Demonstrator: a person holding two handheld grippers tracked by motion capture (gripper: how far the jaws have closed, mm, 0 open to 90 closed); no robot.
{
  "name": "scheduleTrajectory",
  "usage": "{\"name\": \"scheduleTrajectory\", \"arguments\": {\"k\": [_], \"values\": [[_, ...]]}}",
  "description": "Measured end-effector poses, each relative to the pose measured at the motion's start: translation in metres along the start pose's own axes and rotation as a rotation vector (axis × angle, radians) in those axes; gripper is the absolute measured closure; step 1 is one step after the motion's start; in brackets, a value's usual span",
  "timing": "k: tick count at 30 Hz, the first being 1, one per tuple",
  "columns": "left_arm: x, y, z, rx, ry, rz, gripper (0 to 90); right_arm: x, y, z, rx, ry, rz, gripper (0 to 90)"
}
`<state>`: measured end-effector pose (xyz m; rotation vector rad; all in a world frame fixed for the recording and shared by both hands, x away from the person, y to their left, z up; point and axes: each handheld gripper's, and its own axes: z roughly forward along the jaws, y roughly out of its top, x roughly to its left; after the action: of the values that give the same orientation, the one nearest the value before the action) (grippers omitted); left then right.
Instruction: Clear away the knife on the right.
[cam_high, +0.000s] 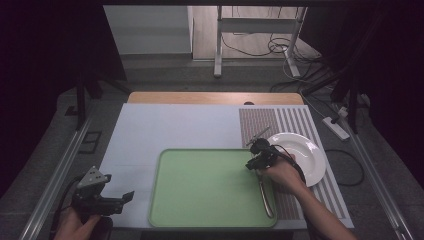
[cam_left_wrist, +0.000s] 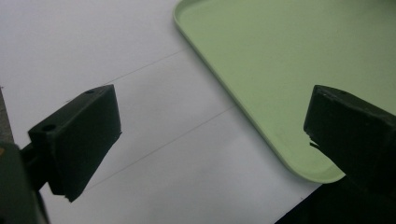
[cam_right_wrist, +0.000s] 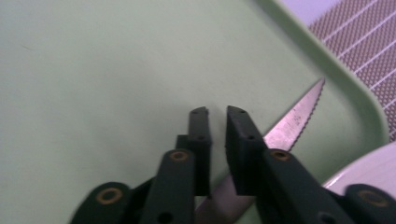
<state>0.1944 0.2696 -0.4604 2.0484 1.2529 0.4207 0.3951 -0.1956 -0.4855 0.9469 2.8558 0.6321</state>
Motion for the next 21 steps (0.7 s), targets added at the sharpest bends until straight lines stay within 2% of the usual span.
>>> {"name": "scheduleTrajectory", "arguments": {"k": [7, 11, 13, 15, 21], "values": [[0.0, 0.0, 0.0, 0.0, 0.0, 0.003, 4.1, 0.009, -0.014, -0.025, -0.14, -0.016, 0.056, 43.1], [0.0, 0.0, 0.0, 0.002, 0.001, 0.004, 4.1, 0.01, -0.029, -0.036, -0.192, -0.04, 0.096, 27.4], [0.0, 0.0, 0.0, 0.002, 0.001, 0.002, 4.1, 0.009, -0.036, -0.042, -0.211, -0.056, 0.115, 22.1], [0.0, 0.0, 0.0, 0.002, 0.001, 0.002, 4.1, 0.008, -0.042, -0.046, -0.226, -0.062, 0.134, 20.9], [0.0, 0.0, 0.0, 0.002, 0.001, 0.0, 4.1, 0.009, -0.062, -0.055, -0.256, -0.056, 0.174, 12.8]]}}
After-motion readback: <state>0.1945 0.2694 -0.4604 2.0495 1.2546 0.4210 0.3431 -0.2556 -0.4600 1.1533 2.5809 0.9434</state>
